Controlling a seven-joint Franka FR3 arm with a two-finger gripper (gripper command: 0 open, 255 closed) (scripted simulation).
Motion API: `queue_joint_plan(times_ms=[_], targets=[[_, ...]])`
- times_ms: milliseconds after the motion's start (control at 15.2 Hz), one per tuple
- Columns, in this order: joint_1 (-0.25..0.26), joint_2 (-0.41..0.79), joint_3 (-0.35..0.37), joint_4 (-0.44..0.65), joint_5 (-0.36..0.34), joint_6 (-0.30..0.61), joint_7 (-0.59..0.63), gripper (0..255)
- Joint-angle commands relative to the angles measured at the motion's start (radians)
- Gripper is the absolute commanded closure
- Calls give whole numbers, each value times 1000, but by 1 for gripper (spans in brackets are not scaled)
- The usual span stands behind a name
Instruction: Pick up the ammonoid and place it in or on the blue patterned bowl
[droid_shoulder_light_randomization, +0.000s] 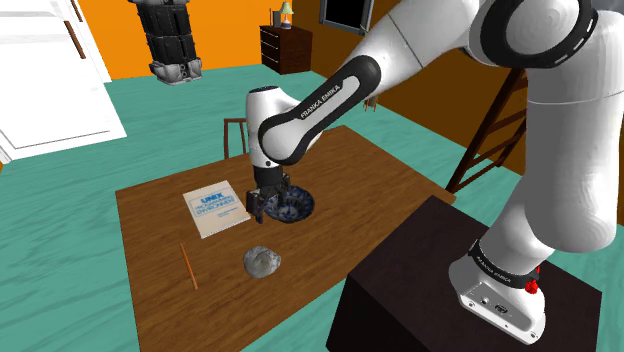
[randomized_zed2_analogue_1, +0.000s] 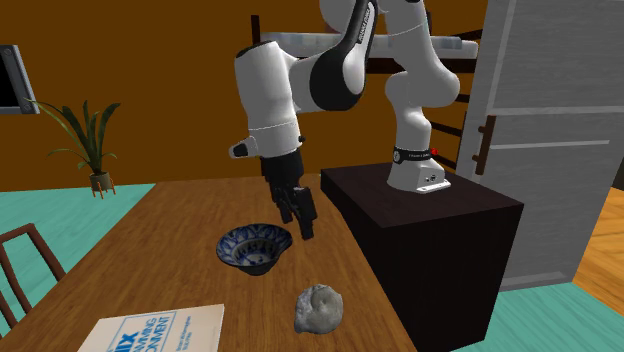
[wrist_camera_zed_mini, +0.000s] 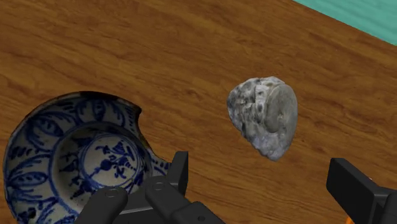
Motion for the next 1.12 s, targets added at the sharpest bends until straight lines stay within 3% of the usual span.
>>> queue_joint_plan(times_ms=[0, 264, 1056], targets=[[24, 82, -1, 80, -10, -4, 15, 0], [71, 235, -2, 234, -21, -17, 33, 0], [92, 303, -12, 234, -32, 53, 40, 0]])
